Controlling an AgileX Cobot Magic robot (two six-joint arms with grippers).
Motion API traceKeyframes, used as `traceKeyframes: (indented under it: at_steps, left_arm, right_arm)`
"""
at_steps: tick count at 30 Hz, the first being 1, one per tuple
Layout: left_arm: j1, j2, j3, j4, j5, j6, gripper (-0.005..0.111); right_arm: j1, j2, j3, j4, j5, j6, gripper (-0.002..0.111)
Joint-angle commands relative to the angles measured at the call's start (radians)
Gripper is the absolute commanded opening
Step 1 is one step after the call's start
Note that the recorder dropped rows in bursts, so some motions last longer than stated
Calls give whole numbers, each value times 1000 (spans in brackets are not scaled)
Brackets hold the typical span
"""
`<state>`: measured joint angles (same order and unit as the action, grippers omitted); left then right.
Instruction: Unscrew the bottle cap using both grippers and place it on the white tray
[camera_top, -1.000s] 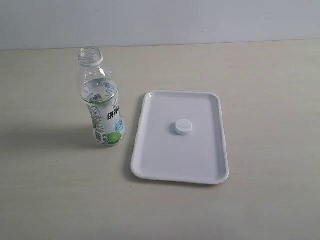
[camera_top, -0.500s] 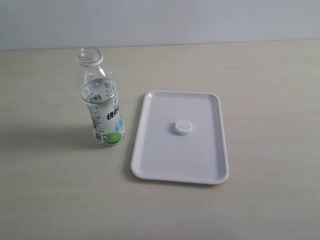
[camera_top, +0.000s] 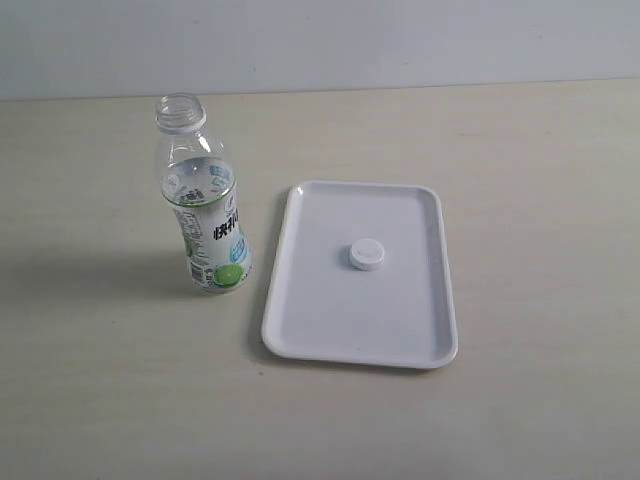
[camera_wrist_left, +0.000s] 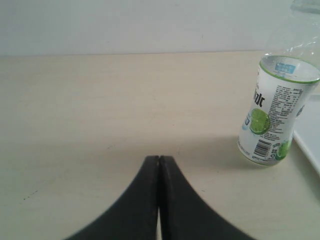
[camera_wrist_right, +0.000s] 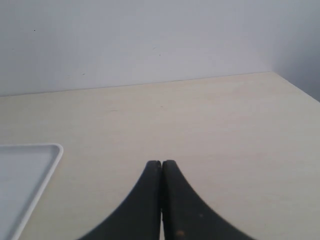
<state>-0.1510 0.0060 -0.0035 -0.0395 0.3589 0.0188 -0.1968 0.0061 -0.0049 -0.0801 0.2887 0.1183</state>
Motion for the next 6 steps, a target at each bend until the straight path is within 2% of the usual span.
traceKeyframes:
  at_steps: [1, 6]
  left_arm:
    - [2, -6, 4, -9, -7, 3, 0]
    - [2, -6, 4, -9, -7, 3, 0]
  right_arm:
    - [-9, -5, 5, 3, -4, -1, 0]
    - [-9, -5, 5, 3, -4, 1, 0]
